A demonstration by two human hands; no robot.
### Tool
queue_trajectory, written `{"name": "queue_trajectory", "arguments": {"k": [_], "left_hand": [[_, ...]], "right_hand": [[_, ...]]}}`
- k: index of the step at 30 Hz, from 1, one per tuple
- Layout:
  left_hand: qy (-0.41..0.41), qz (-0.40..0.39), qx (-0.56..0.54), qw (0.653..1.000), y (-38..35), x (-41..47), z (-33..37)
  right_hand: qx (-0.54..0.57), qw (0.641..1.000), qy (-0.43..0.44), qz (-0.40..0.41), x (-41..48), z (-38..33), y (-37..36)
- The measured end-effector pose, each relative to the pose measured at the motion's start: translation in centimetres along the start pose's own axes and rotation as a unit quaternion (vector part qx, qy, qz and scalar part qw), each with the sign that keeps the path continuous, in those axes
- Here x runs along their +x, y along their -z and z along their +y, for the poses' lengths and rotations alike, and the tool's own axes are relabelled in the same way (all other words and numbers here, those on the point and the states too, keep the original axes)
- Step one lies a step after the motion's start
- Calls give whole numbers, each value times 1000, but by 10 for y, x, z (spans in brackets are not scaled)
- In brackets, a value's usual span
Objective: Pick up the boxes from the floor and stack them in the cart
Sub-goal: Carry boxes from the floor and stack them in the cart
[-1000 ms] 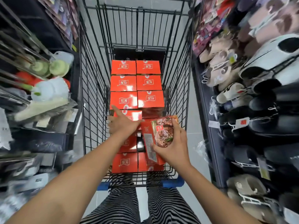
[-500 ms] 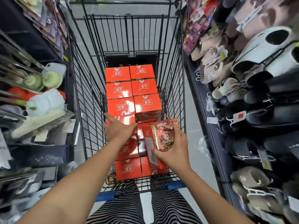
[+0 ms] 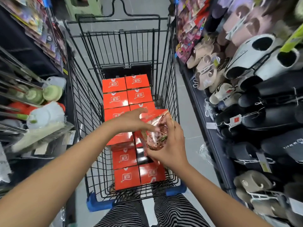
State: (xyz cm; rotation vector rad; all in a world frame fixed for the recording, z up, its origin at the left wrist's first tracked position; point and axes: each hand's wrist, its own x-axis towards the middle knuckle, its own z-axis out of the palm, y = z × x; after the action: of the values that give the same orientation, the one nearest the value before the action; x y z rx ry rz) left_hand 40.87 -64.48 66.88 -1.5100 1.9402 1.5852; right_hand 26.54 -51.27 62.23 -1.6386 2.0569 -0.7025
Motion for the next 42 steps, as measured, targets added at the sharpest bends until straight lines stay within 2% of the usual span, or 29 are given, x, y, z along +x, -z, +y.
{"name": "queue_trajectory", "arguments": {"k": [3,6,9,11,13,17,21,23,25,27,30,37,42], "left_hand": [[-17,15,2,1000,1,-1,8],[-79,65,6,995,0,-9,12],[-117,143,144,972,1,-18,14],[-126,167,248,946,0,-21,13],[-150,167,306,925,-5,-22,10],[-208,183,330,902,-16,-22,1],[-240,204,312,896,-19,-26,-13],[-209,210,312,903,-17,-27,-26],[-129,203,337,910,-13,-22,-45],[-51,186,353,915,-10,-14,-69],[7,162,348,923,-11,-1,-95],[42,111,330,936,-17,25,-130],[19,121,327,937,-21,29,-140]], "right_hand": [[-2,1000,15,-6,2,-5,8],[17,999,15,-34,6,-11,18],[28,996,20,-87,19,-12,35],[-38,990,39,-128,36,-13,49],[-128,973,74,-175,55,-15,60],[-191,935,138,-265,80,-22,65],[-157,939,180,-249,82,-21,58],[-131,946,195,-221,75,-15,48],[-115,954,186,-207,68,-4,33],[-119,957,167,-205,64,10,17],[-136,954,142,-225,63,25,-2],[-188,931,160,-268,80,37,-36],[-284,909,194,-235,88,44,-47]]}}
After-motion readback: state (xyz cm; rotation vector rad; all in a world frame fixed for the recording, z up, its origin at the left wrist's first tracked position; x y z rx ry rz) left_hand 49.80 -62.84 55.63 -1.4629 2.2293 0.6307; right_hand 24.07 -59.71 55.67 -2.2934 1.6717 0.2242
